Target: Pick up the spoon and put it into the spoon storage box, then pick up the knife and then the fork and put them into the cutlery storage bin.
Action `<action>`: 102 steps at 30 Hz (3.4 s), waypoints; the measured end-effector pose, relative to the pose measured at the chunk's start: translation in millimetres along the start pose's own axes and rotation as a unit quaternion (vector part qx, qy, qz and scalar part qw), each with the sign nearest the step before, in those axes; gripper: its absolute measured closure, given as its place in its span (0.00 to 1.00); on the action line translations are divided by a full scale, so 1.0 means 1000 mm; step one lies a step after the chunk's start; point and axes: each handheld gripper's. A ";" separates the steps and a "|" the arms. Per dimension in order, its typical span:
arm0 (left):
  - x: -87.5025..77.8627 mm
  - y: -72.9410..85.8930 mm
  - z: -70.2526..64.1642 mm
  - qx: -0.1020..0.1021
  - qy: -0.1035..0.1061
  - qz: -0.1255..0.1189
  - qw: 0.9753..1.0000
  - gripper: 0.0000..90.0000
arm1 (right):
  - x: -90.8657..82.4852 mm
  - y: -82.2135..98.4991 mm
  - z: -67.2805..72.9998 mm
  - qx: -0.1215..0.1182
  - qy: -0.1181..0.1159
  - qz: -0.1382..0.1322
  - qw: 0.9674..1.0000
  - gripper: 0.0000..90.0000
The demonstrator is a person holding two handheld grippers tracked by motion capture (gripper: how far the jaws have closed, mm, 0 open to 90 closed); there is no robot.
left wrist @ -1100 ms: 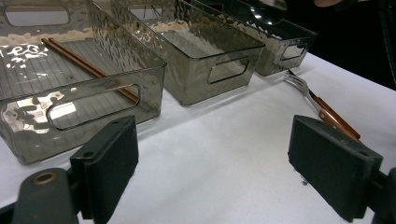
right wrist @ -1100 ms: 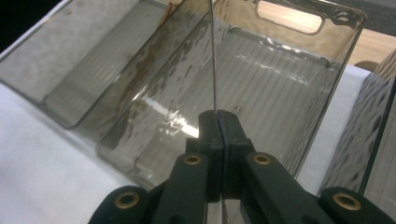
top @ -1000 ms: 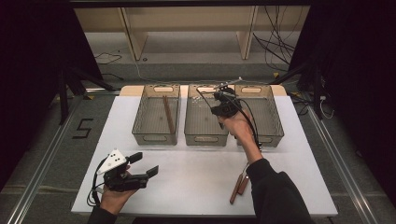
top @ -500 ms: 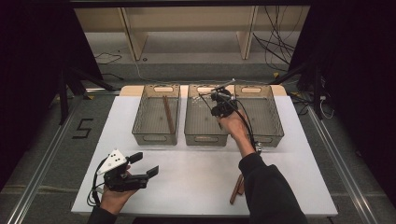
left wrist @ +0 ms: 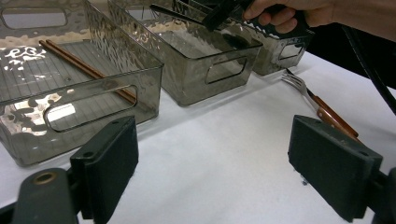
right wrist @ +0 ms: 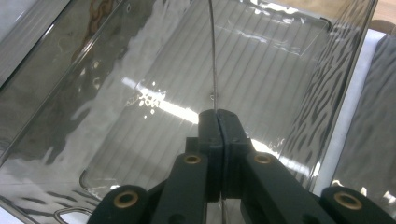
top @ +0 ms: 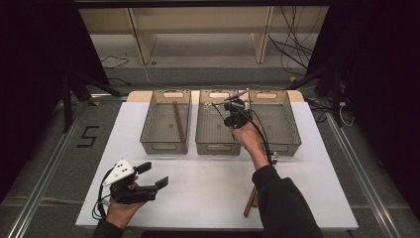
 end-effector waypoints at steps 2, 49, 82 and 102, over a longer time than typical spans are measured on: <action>0.000 0.000 0.000 0.000 0.000 0.000 1.000 0.17 | 0.001 0.001 0.000 -0.001 -0.001 0.002 1.000 0.99; 0.000 0.000 -0.001 0.001 -0.005 0.002 1.000 0.17 | -0.102 0.116 -0.028 -0.031 -0.064 -0.083 0.994 0.38; -0.002 -0.001 -0.001 -0.001 -0.007 -0.003 1.000 0.17 | -0.092 0.190 -0.050 -0.011 -0.059 -0.052 0.997 0.60; -0.003 0.000 -0.002 0.000 -0.008 -0.002 1.000 0.17 | -0.082 0.210 -0.048 -0.033 -0.059 -0.044 0.997 1.00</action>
Point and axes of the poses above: each handheld gripper's, and its own axes: x roughly forward along the jaws, y roughly out of its underside, z roughly to its left, and after that the axes turned 14 degrees about y, right-handed
